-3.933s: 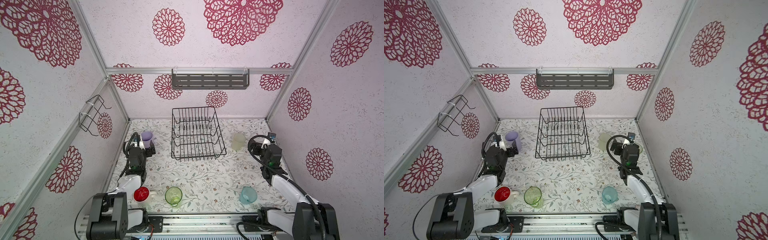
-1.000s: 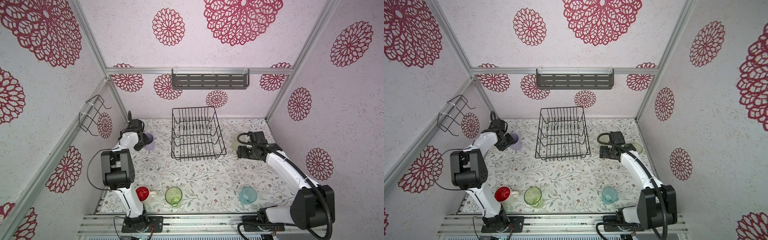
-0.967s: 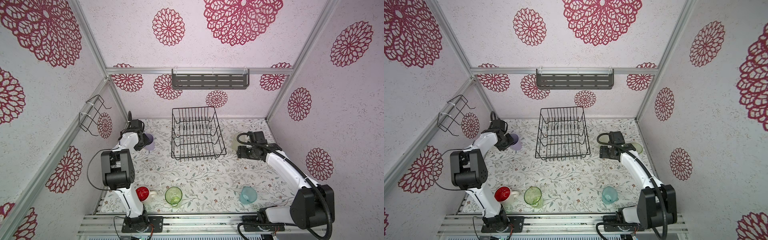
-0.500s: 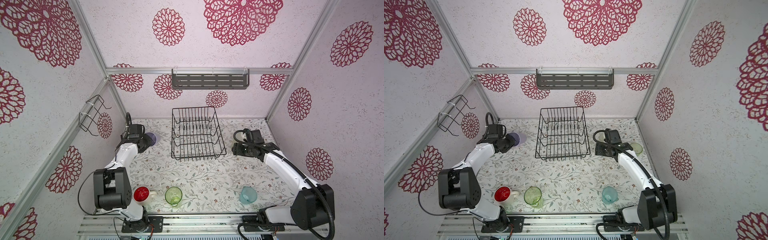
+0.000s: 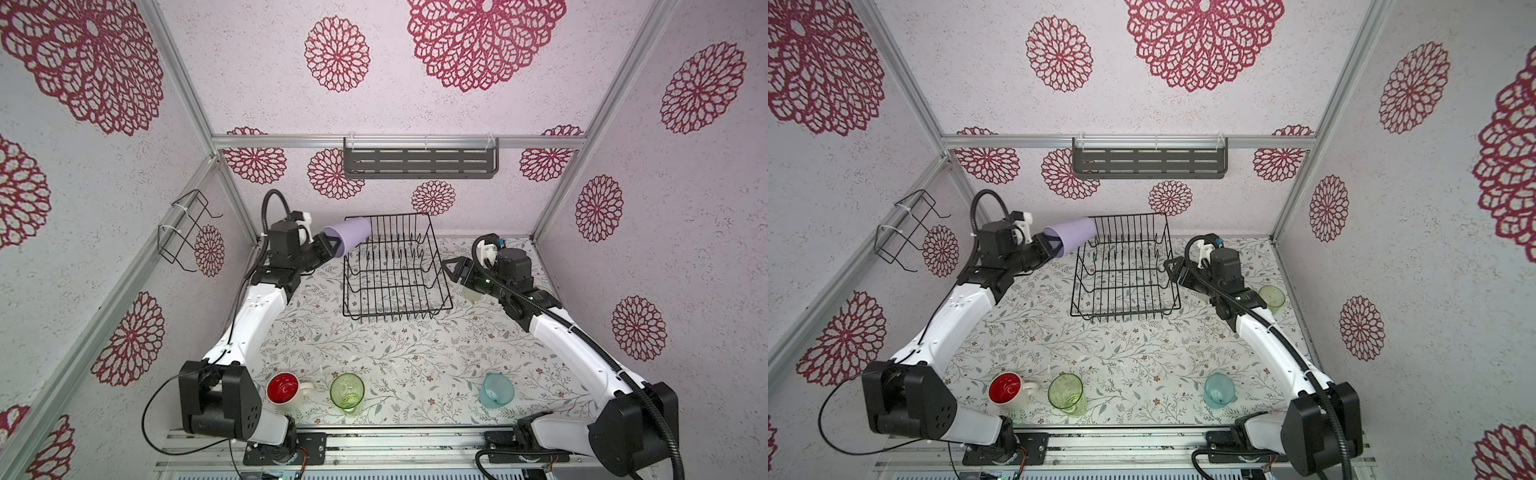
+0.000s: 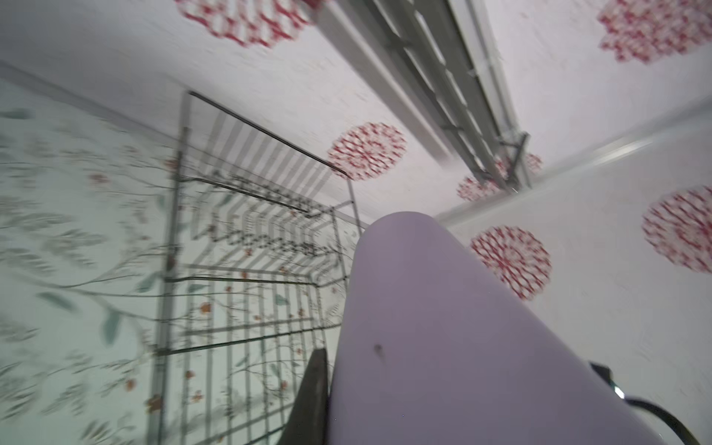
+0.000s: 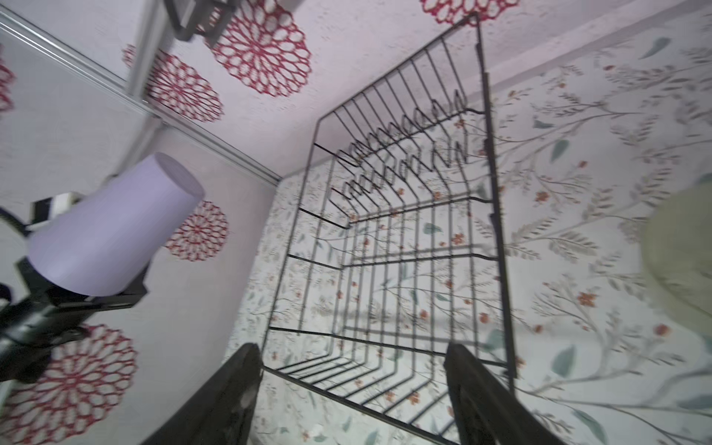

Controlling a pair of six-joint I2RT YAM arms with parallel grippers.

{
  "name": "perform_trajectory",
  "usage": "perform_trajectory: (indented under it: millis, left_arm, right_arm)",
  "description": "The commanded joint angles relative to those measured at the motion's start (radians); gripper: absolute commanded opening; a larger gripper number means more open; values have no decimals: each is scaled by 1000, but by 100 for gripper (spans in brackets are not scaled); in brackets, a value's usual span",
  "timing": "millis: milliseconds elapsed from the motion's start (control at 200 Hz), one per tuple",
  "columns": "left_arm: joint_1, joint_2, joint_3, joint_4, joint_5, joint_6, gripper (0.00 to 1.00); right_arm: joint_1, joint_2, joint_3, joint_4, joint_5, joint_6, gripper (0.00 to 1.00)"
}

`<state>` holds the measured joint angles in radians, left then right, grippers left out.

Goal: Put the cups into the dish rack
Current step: 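Carry the lavender cup over the rack while the right gripper reaches for it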

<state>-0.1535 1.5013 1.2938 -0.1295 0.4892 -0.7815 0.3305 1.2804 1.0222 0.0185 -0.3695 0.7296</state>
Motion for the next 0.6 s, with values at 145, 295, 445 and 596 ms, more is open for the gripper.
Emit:
perform_trajectory:
  millis: [145, 295, 445, 596]
  left_arm:
    - [-126, -6, -22, 244, 226, -29, 1]
    - [-172, 20, -31, 276, 309, -39, 1]
    - [-212, 44, -28, 284, 324, -66, 5]
    - [-230, 69, -34, 338, 353, -130, 5]
  right_arm:
    - [7, -61, -68, 357, -113, 292, 92]
    - [11, -16, -89, 565, -251, 429, 99]
    - [33, 16, -120, 782, -308, 528, 99]
    - [57, 33, -118, 847, -332, 511, 99]
